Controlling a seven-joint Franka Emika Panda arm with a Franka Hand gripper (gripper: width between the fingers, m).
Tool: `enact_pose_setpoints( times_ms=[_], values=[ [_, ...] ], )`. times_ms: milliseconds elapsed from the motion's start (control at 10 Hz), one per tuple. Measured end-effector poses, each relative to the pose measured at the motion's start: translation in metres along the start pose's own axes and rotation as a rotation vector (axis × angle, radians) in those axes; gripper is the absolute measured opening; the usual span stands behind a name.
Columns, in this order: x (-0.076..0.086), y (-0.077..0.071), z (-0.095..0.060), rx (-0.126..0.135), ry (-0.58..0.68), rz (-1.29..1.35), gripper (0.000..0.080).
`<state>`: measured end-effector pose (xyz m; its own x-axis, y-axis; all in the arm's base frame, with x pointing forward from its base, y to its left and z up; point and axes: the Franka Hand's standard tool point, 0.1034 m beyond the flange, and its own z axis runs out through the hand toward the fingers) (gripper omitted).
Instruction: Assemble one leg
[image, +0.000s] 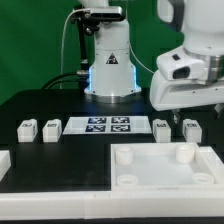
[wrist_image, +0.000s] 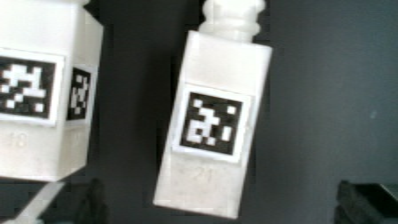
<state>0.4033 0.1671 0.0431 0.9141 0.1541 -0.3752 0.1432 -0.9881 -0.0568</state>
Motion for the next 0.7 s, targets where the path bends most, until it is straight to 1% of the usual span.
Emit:
enact_pose_setpoints(
  times_ms=[100, 200, 300, 400, 500, 600, 700],
  values=[
    [-0.0013, 0.0009, 0.0002, -0.005, -0.138, 0.005, 0.0649],
    [0.0024, 0.0013, 0.0019, -0.004, -0.234, 0.010, 0.0649],
    [0.0052, 0.0024, 0.0036, 0.000, -0.296, 0.006, 0.0649],
    [0.0025, 0.0060, 0.0049, 0.008, -0.370, -0.009, 0.0649],
    [0.0019, 0.0054, 0.0064, 0.008, -0.430, -0.011, 0.0649],
    [0.0069, 0.0043, 0.0073, 0.011, -0.420, -0.011, 0.0649],
    [0.0052, 0.0036, 0.0081, 0.006, -0.427, 0.004, 0.0649]
  ],
)
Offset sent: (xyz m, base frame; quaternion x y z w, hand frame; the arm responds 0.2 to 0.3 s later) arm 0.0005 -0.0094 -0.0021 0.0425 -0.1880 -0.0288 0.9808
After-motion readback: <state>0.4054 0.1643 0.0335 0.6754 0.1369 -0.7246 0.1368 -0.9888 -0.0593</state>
